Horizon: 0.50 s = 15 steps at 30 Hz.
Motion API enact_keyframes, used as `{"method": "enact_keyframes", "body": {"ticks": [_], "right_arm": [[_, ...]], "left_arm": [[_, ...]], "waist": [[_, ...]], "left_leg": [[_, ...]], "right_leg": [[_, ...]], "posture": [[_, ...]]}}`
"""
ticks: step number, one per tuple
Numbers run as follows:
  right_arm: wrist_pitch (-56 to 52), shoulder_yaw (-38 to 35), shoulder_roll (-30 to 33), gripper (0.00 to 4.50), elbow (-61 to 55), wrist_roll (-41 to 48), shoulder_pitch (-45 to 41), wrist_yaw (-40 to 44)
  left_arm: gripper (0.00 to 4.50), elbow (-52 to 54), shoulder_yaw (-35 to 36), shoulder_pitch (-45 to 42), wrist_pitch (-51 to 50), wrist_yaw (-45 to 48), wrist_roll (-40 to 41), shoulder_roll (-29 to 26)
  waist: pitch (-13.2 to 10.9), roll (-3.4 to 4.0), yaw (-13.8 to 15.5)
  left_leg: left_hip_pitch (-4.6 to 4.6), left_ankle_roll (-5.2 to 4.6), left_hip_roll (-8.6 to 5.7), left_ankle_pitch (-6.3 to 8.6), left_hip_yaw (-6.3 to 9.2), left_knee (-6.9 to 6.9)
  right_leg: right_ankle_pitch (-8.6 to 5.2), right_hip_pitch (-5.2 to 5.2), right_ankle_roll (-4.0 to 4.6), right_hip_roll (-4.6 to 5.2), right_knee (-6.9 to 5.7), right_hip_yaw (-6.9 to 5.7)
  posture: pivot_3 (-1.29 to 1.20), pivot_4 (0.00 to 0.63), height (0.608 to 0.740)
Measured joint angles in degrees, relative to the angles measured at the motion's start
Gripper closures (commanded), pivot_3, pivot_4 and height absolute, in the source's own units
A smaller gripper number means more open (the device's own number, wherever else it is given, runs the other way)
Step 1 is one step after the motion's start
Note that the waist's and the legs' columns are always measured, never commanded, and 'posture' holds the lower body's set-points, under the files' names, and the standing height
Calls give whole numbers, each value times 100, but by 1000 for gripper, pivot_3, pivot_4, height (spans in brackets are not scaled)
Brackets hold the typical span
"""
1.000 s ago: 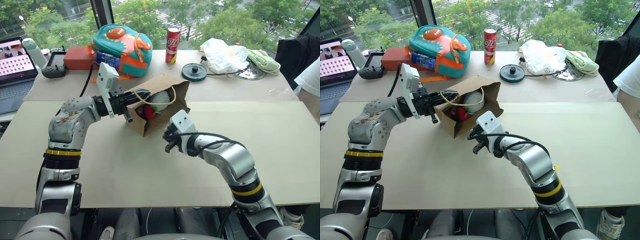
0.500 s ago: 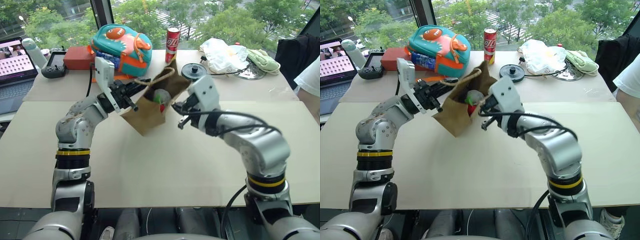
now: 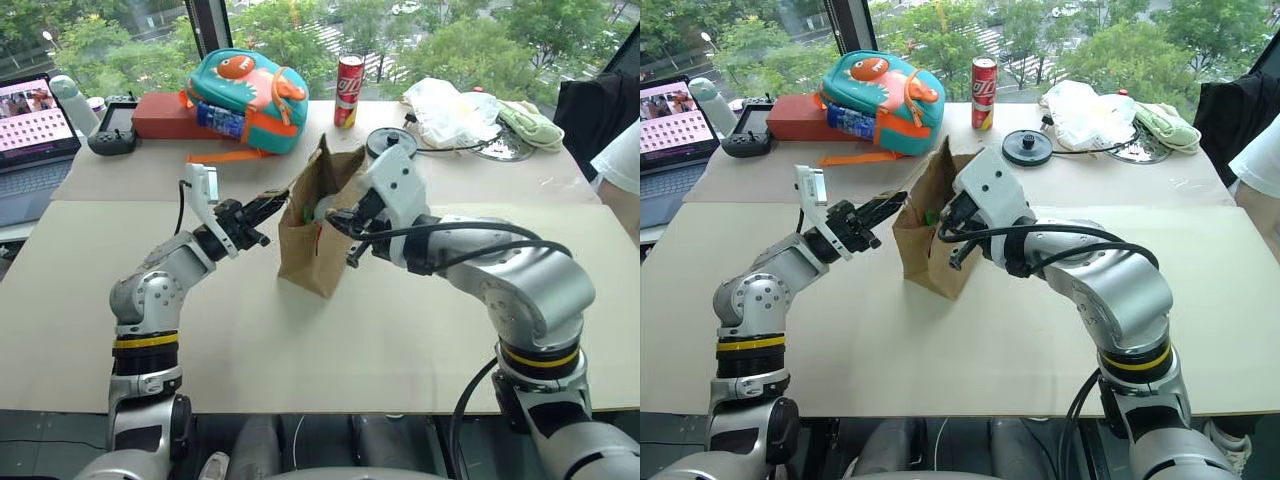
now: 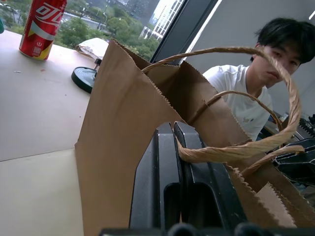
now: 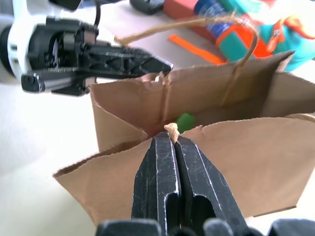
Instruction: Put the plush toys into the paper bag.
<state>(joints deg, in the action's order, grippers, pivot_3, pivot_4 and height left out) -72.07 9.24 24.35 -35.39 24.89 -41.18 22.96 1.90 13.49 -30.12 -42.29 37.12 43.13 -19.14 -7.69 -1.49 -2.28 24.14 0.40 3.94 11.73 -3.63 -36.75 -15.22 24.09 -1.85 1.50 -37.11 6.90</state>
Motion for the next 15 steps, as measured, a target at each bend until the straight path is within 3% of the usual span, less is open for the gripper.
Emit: {"method": "enact_keyframes", "body": {"ticks": [3, 6, 13, 15], "right_arm": [[-3, 148, -2, 3633, 100, -35, 75, -69], [-2, 154, -23, 2571, 231, -113, 102, -157], [5, -135, 12, 178, 274, -48, 102, -90], [60, -274, 117, 0, 248, 66, 103, 47]], "left_arm": [[4500, -7, 2, 30, 1, 4, -2, -7], [3624, 3, 16, 28, -49, 14, 123, -23], [1118, 435, 29, -133, -500, -24, 654, -213], [409, 525, 60, -201, -664, -67, 813, -319]], "waist": [[0, 0, -7], [0, 0, -12], [0, 0, -13], [0, 0, -13]], "left_leg": [[1, 0, 1, 0, 0, 1], [1, 0, 1, 0, 0, 2], [1, 0, 0, 0, 0, 2], [1, -1, 1, 0, 0, 2]], "right_leg": [[0, 4, 0, -1, -1, 0], [0, 4, 0, -1, -1, 1], [0, 2, 0, 0, 1, 1], [0, 2, -1, 0, 2, 0]], "posture": [[0, 150, 728], [0, 150, 728], [0, 150, 728], [0, 150, 728]]}}
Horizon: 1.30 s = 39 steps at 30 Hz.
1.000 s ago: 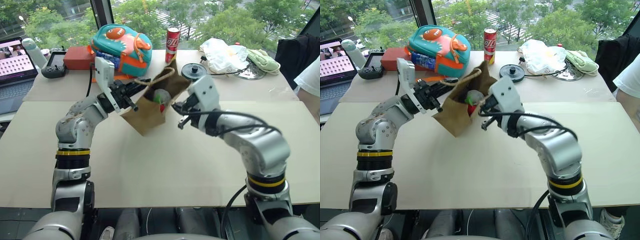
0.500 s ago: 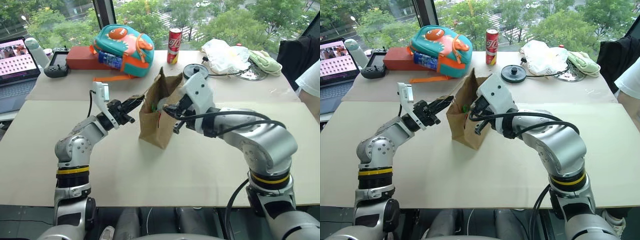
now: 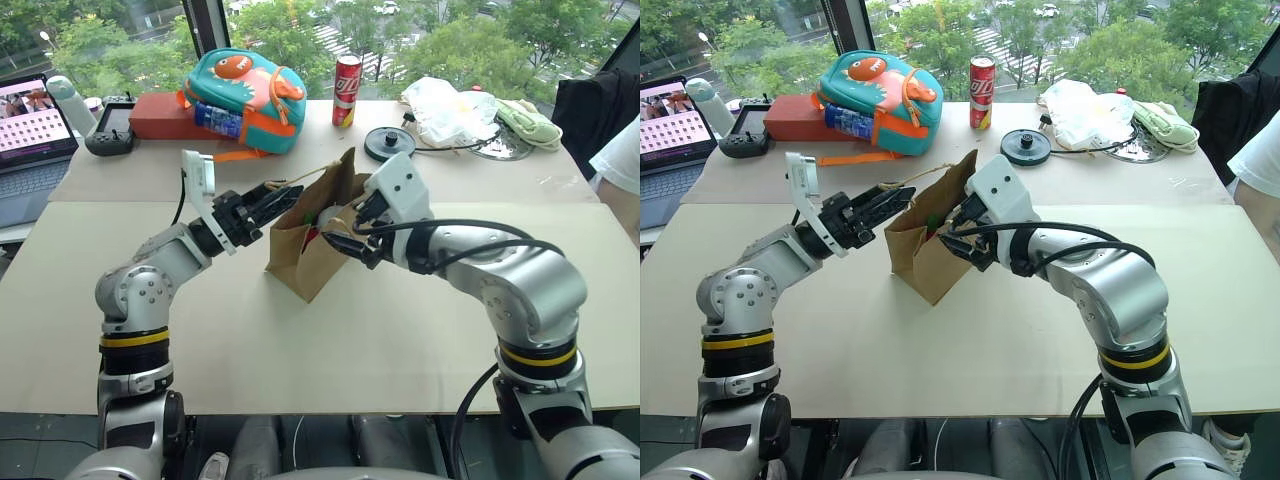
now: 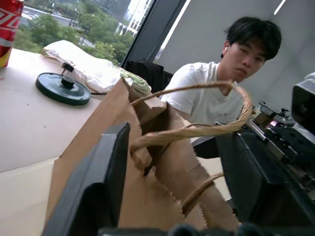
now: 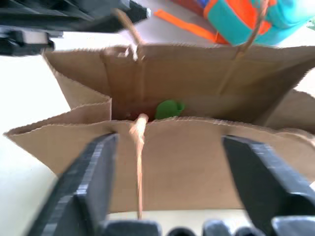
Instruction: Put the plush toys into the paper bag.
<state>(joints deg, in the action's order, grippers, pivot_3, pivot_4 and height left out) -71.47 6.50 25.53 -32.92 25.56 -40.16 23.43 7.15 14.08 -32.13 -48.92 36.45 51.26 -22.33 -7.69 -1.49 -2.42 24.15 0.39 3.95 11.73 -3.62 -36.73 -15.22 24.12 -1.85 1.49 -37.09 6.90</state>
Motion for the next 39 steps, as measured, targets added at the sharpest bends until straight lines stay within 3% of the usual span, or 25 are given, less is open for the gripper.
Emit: {"method": "enact_keyframes", "body": {"ticks": [1, 12, 15, 21, 26, 31, 36, 39], "right_arm": [[66, -89, 27, 0, -35, 58, 1, 82], [830, -1856, 750, 0, -219, 1136, 238, 1147], [841, -2294, 910, 681, -144, 1566, 335, 1300], [736, -3169, 1355, 2745, -289, 2788, 990, 1579], [729, -3332, 1755, 4460, -692, 3719, 1930, 1991], [892, -3003, 2122, 4460, -1043, 3924, 2328, 2040], [1198, -1096, 2304, 4460, -924, 2400, 2168, 1542], [1373, -13, 1830, 4460, -227, 1355, 1534, 962]], "left_arm": [[31, 18, 38, -20, -66, -12, 88, -53], [31, 39, 739, 196, -757, 91, 1083, -960], [0, -29, 819, 441, -719, 332, 1075, -1201], [0, -96, 560, 1098, -330, 1153, 501, -1677], [0, -296, 231, 1203, 172, 1618, -48, -1784], [0, -319, -85, 1230, 523, 1953, -417, -1795], [0, -362, -399, 1185, 797, 2173, -723, -1771], [0, -463, -580, 1079, 1017, 2268, -956, -1698]], "waist": [[0, 0, -1], [0, 0, -6], [-1, -1, -5], [-1, -1, 31], [-1, -2, 51], [-1, -2, 7], [-1, -2, -13], [-1, -2, -13]], "left_leg": [[0, 0, 0, 0, 0, 1], [-4, 0, 1, 0, 0, 7], [-4, 0, 0, 0, 0, 7], [-5, 0, 1, 0, -1, 13], [-7, 0, 0, 0, -1, 12], [-11, 0, 1, 0, -1, 13], [-12, 0, 0, 0, -1, 12], [-12, 1, -2, 0, -1, 10]], "right_leg": [[0, 1, 0, 0, 0, 0], [-1, 0, 0, -1, 2, -1], [-1, -1, 0, 0, 3, 0], [-2, -3, 2, 0, 9, -2], [-3, -9, 1, 2, 12, 0], [-3, -9, 1, 0, 9, 1], [-3, -5, 0, 0, 6, 4], [-2, -1, 2, -2, 5, 7]], "posture": [[0, 150, 728], [0, 150, 728], [0, 150, 728], [0, 150, 728], [0, 150, 728], [0, 150, 728], [0, 150, 728], [0, 150, 728]]}}
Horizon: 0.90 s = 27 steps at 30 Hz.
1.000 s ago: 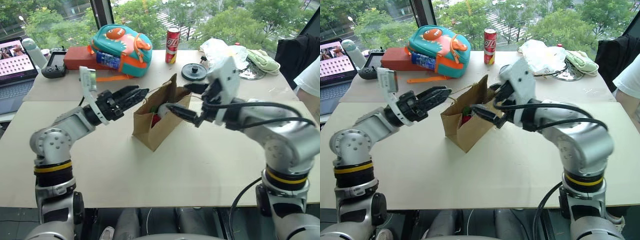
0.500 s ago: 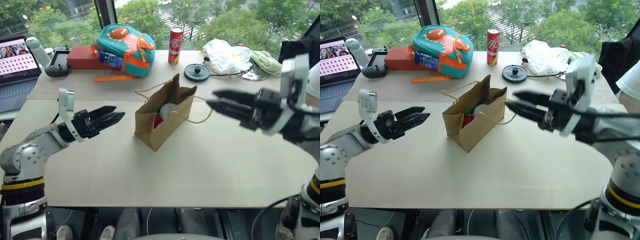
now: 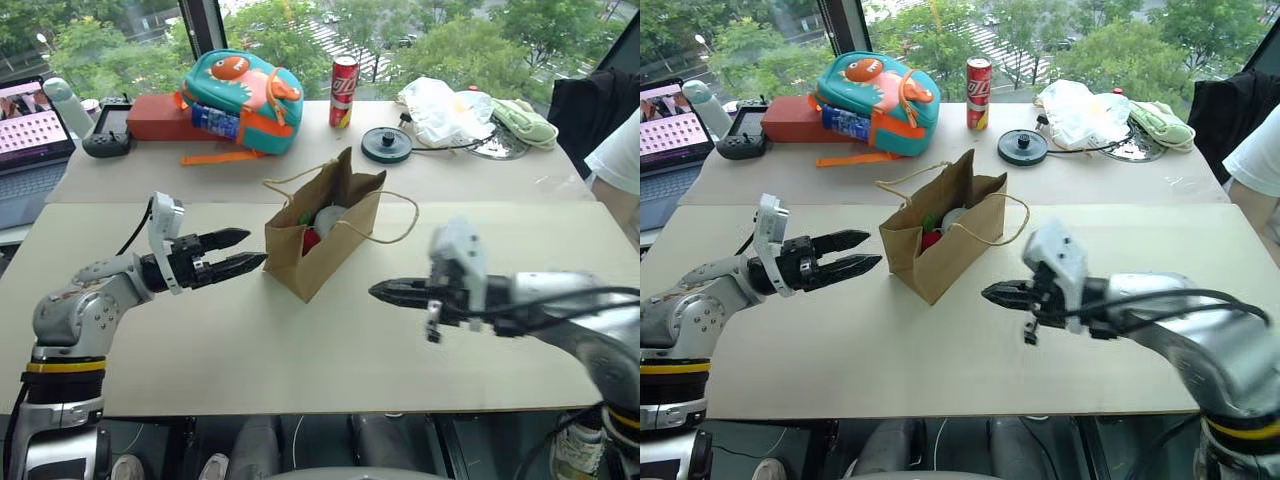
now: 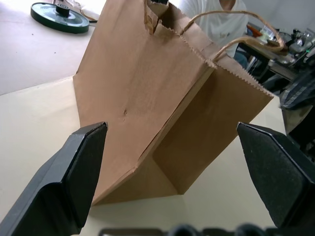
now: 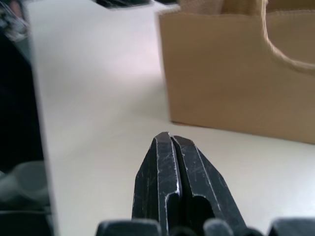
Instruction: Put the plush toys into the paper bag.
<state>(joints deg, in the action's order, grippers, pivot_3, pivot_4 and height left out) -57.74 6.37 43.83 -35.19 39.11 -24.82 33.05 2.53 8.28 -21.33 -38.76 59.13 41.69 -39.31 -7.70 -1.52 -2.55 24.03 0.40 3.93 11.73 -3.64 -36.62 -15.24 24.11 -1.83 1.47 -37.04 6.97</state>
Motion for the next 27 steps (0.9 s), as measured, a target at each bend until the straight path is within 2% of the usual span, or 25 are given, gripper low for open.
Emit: {"method": "enact_keyframes", "body": {"ticks": [6, 14, 20, 27], "right_arm": [[94, 898, -948, 4460, 1009, -1040, -853, -610], [112, 1259, -1826, 4460, 1384, -1506, -1352, -735], [130, 1298, -2133, 4460, 1622, -1748, -1476, -768], [143, 1296, -2303, 4460, 1722, -1895, -1482, -793]], "left_arm": [[0, -262, -330, -94, 518, 170, -481, 112], [0, -141, -774, -47, 888, 205, -890, 502], [0, 29, -874, 84, 1021, 47, -1094, 647], [0, -115, -961, 64, 1328, -611, -1587, 1086]], "waist": [[0, 0, 31], [0, 0, 60], [1, 1, 45], [1, 1, 44]], "left_leg": [[15, -1, 1, 1, 0, 0], [17, -2, 3, 1, 0, -1], [11, -2, 3, 1, 0, -1], [13, -2, 3, 1, 0, -3]], "right_leg": [[0, 11, 0, 0, 2, -3], [0, 9, 0, 1, 0, -7], [0, 7, 0, 0, -7, -7], [0, 6, 0, 0, -7, -7]], "posture": [[0, 150, 728], [0, 150, 728], [0, 150, 728], [0, 150, 728]]}}
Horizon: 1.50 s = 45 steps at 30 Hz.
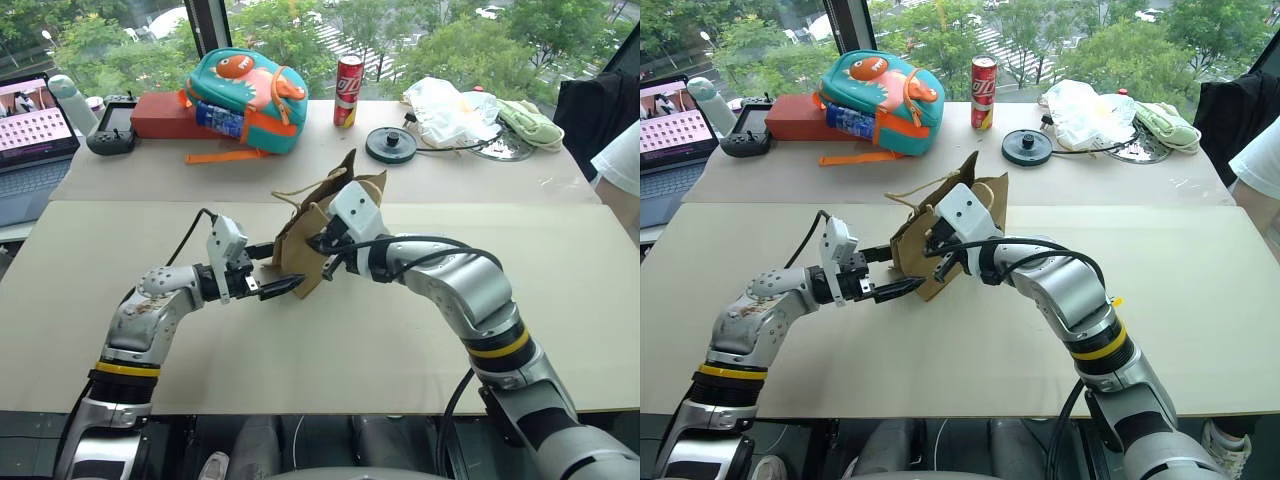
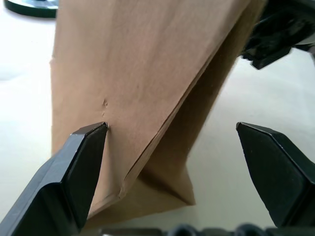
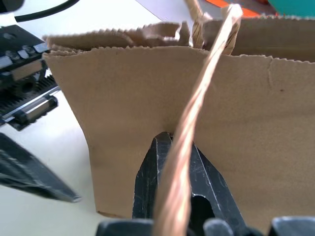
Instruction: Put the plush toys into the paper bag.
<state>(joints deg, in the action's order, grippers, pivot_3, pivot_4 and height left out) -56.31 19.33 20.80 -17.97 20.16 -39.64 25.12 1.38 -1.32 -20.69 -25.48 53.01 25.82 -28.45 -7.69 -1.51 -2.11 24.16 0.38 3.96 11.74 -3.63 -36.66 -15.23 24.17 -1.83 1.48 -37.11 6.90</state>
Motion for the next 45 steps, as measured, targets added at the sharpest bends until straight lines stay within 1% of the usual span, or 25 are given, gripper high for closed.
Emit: {"method": "enact_keyframes", "body": {"ticks": [4, 7, 9, 10, 12, 13, 14, 18, 19, 20, 21, 23, 26, 30, 33, 38, 42, 44, 45], "right_arm": [[0, -1, -11, 4460, 1, -105, 0, 17], [0, -1, -48, 4460, 1, -138, 0, 36], [0, -4, -58, 4500, 1, -158, 0, 54], [0, -4, -70, 4500, 1, -165, 0, 59], [0, -4, -94, 4500, 1, -188, 0, 68], [0, -4, -96, 4500, 1, -199, 0, 70], [0, -4, -97, 4500, 1, -207, 0, 73], [0, -4, -99, 4500, 1, -217, 0, 94], [0, -4, -99, 4500, 1, -219, 0, 98], [-1, -4, -98, 4500, 1, -226, 0, 103], [-3, -6, -89, 4500, -2, -227, 0, 110], [-48, -37, -18, 4500, -95, -186, 15, 161], [-135, -234, 412, 4500, -699, 12, 303, 461], [-183, -479, 1200, 4500, -1443, 369, 836, 973], [-183, -749, 1417, 4500, -1787, 614, 1073, 1206], [-142, -1462, 1463, 4500, -1782, 872, 1214, 1262], [171, -1828, 1734, 4500, -1340, 835, 1402, 1407], [350, -2013, 1801, 4500, -1167, 851, 1458, 1543], [422, -2161, 1890, 4500, -1115, 934, 1526, 1647]], "left_arm": [[0, -182, -94, -148, 220, -306, -299, 338], [0, -258, -111, -192, 357, -430, -393, 449], [517, -315, -109, -225, 406, -508, -424, 545], [696, -341, -108, -235, 408, -532, -425, 569], [1514, -354, -102, -236, 411, -551, -427, 583], [1776, -354, -98, -236, 413, -560, -427, 585], [2219, -354, -97, -236, 414, -571, -429, 588], [3588, -354, -100, -236, 423, -596, -461, 621], [3999, -354, -100, -236, 428, -613, -488, 624], [4309, -355, -100, -236, 431, -628, -518, 627], [4411, -360, -98, -237, 433, -650, -541, 640], [4411, -377, -98, -252, 433, -688, -546, 680], [4411, -467, -69, -330, 444, -774, -561, 733], [4411, -517, -70, -367, 465, -844, -597, 763], [4411, -556, -77, -374, 504, -853, -601, 801], [4411, -602, -76, -376, 556, -845, -600, 816], [4411, -689, 22, -404, 564, -708, -536, 795], [4411, -746, 64, -493, 563, -471, -433, 686], [4411, -745, 115, -560, 563, -210, -295, 523]], "waist": [[0, 0, 3], [0, 0, -12], [0, 0, -18], [0, 0, -19], [0, 0, -21], [0, 0, -19], [0, 0, -19], [0, 0, -18], [0, 0, -18], [0, 0, -18], [0, 0, -18], [0, 0, -18], [0, -1, 27], [0, -1, 71], [0, -1, 56], [0, -1, 68], [0, -1, 108], [0, -1, 109], [0, -2, 113]], "left_leg": [[0, 0, -1, 0, 0, -1], [0, 0, 0, 0, 0, -1], [0, 0, 0, 0, 0, -1], [0, 0, 0, 0, 0, -1], [0, 0, 0, 0, 0, -1], [0, 0, 0, 0, 0, -1], [0, 0, 0, 0, 0, -1], [0, 0, 0, 0, 0, -1], [0, 0, 0, 0, 0, -1], [0, 0, 0, 0, 0, -1], [0, 0, 0, 0, 0, -1], [0, 0, 0, 0, 0, -1], [2, -2, -1, 1, 1, -1], [1, -3, -1, 2, 1, -2], [-5, -3, -1, 2, 1, -2], [-12, -2, -1, 1, 1, -6], [-8, -2, -2, 1, 1, -6], [-6, -3, -2, 2, 1, -6], [-3, -3, 0, 2, 1, -5]], "right_leg": [[0, -1, 0, 0, 0, 0], [0, 0, 0, 0, -1, 1], [0, 0, 0, -1, -2, 0], [0, 0, 0, -1, -2, 0], [0, 0, 0, 0, -2, 0], [0, -1, 0, 0, -2, 0], [0, -1, 0, 0, -2, 0], [0, -1, 0, 0, -1, 0], [0, -1, 0, 0, -1, 0], [0, -1, 0, 0, -1, 0], [0, -1, 0, 0, -1, 0], [0, -1, 0, 0, -1, 0], [0, -4, 0, 2, 2, -2], [0, -5, -1, 2, 5, -1], [0, -5, -1, -3, 1, 2], [0, -15, -1, -3, 0, 2], [0, -12, -1, -2, 4, 3], [0, -9, -1, -4, 3, 3], [0, -6, -1, -5, 3, 2]], "posture": [[0, 150, 728], [0, 150, 728], [0, 150, 728], [0, 150, 728], [0, 150, 728], [0, 150, 728], [0, 150, 728], [0, 150, 728], [0, 150, 728], [0, 150, 728], [0, 150, 728], [0, 150, 728], [0, 150, 728], [0, 150, 728], [0, 150, 728], [0, 150, 728], [0, 150, 728], [0, 150, 728], [0, 150, 728]]}}
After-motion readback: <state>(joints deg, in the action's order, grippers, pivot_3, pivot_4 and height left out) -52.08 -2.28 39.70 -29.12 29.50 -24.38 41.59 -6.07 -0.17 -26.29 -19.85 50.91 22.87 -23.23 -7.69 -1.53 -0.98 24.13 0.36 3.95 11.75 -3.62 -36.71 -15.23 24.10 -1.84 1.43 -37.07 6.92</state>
